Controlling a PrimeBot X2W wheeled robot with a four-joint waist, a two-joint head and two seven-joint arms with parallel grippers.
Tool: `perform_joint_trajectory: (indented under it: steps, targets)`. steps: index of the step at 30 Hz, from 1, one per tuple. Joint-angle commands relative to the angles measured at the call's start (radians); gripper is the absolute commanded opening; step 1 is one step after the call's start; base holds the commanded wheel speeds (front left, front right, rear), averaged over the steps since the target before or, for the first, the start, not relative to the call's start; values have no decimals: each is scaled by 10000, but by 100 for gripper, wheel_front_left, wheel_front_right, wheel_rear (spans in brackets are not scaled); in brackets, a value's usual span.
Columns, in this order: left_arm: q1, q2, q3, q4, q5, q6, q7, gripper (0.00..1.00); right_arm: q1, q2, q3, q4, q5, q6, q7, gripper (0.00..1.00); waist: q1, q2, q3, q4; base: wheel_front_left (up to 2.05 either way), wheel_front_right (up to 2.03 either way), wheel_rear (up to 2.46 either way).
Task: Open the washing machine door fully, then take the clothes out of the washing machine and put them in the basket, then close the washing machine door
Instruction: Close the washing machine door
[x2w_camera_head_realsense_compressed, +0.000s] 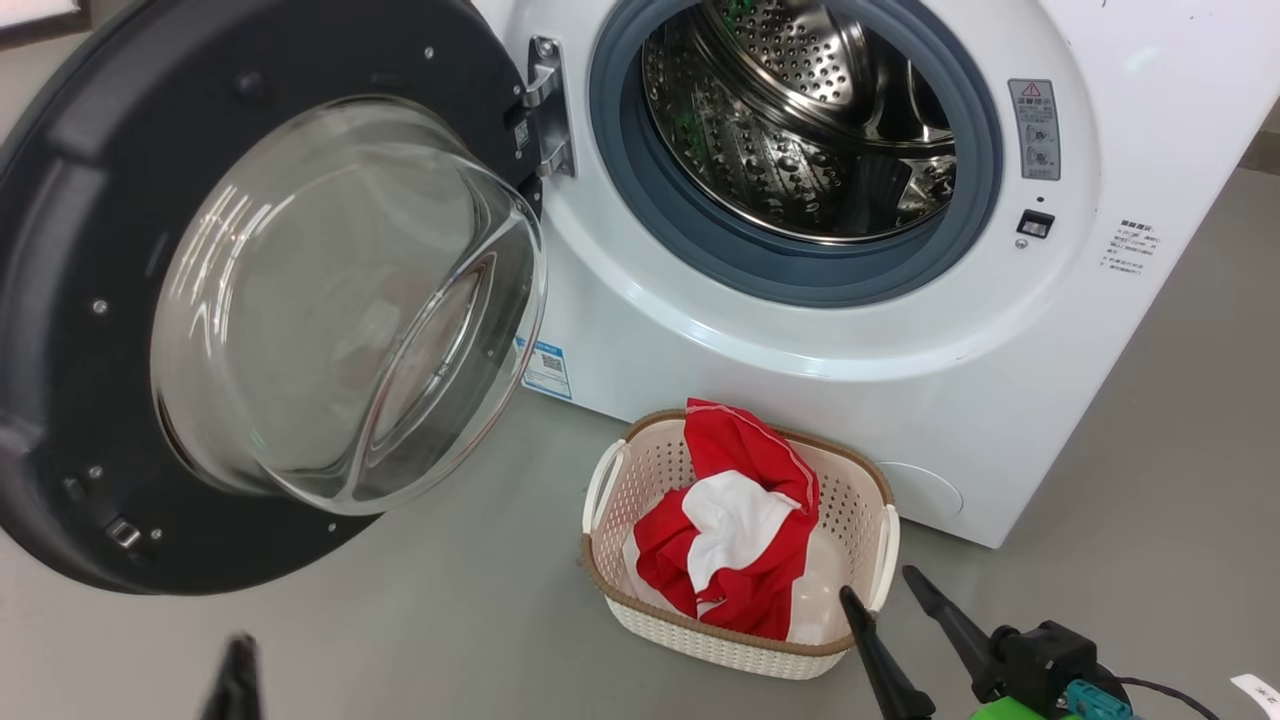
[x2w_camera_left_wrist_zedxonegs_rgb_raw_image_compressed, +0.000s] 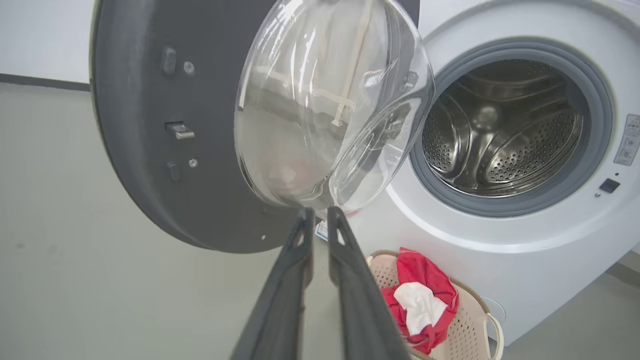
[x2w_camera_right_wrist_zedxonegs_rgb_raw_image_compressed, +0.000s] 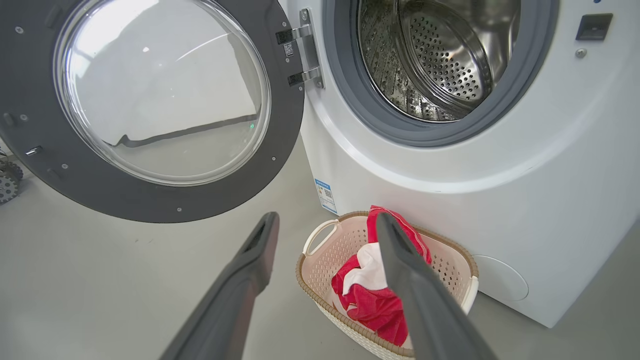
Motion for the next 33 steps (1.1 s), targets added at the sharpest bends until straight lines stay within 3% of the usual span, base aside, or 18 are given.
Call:
perform_joint_trajectory:
  steps: [1,4,8,15,19,23,28,33]
  targets:
    - [-673,51,690,-586,45,-175,-51,0,-179,17,51,-261,105,67,-65,100,0,-1,-13,-16,0,0,0]
    - [-1604,59,1706,-1754,403,-502,-51,0,12,98,-214,-339,60,67,-65,100,0,-1,-8,-30,0,0,0]
    - [-2476,474,2250,-2460,614,-618,-51,0,145,144,-394,-382,22,67,-65,100,0,-1,7,-38,0,0,0]
    - [-4945,2687,2782,-2314,-454,-643,-51,0,283,229,-761,-498,-82,67,-65,100,0,-1,122,-53,0,0,0]
    - [-6393,3772,3032,-1108,-1382,-644,-51,0,329,273,-999,-605,-155,67,-65,100,0,-1,178,-58,0,0,0]
    - [-7390,4543,3007,1195,-2637,-644,-5,0,419,308,-1177,-716,-217,67,-65,100,0,-1,230,-64,0,0,0]
    - [-8448,5298,2605,4491,-4671,-645,1830,0,524,333,-1387,-843,-313,67,-65,100,0,-1,342,-80,0,0,0]
    - [-9001,5706,2231,6361,-6104,-645,3751,0,580,343,-1479,-873,-388,67,-65,100,0,-1,395,-93,0,0,0]
